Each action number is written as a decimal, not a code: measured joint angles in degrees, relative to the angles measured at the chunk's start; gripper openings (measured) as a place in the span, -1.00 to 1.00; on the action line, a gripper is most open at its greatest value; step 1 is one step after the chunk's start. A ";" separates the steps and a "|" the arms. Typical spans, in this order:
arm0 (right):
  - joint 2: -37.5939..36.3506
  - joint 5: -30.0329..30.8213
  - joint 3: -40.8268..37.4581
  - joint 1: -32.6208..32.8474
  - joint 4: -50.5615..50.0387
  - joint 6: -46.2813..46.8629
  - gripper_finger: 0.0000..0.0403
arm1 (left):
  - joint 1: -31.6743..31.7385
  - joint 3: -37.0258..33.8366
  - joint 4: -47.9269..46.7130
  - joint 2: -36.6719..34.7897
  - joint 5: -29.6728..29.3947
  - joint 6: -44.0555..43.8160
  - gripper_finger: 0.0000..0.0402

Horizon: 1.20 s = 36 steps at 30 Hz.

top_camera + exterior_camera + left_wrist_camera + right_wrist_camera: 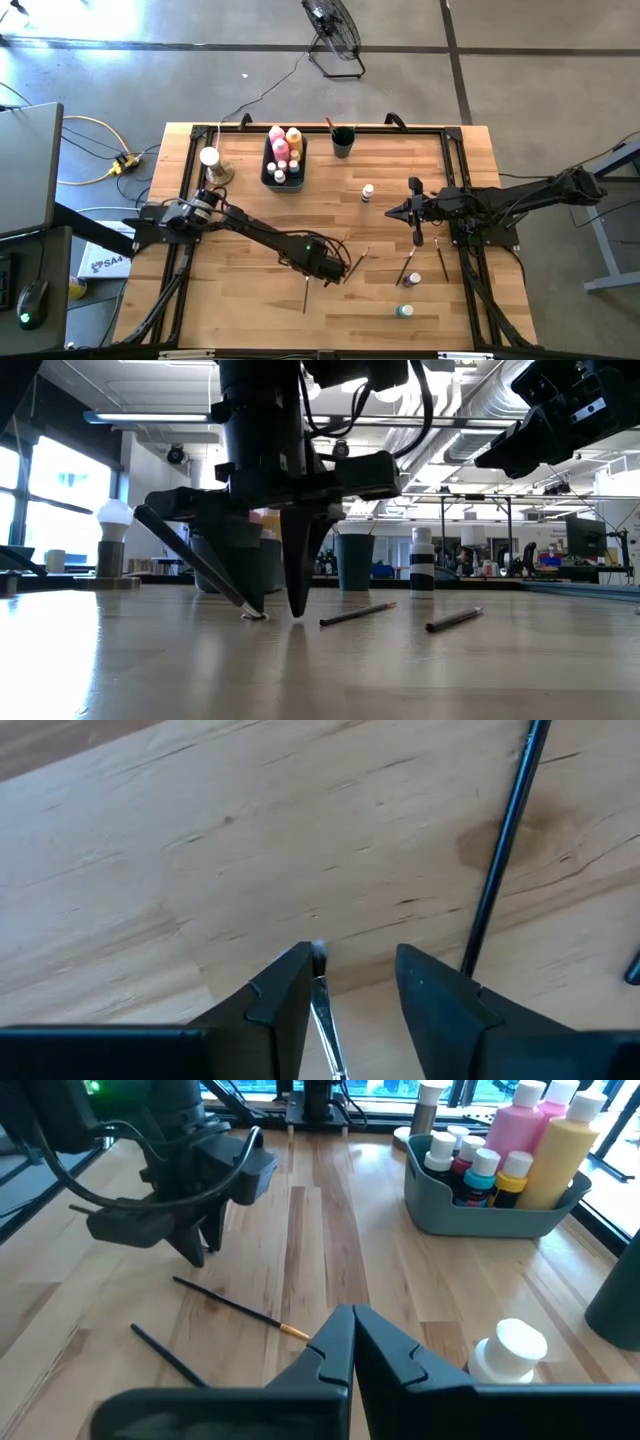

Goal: Pick & Place Paint Supplies
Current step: Put the silver paint brush into the green cup

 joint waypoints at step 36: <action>0.01 -0.20 -0.01 -0.02 -0.09 0.00 -0.99 | 1.51 8.94 -7.29 0.69 -3.20 4.45 -0.28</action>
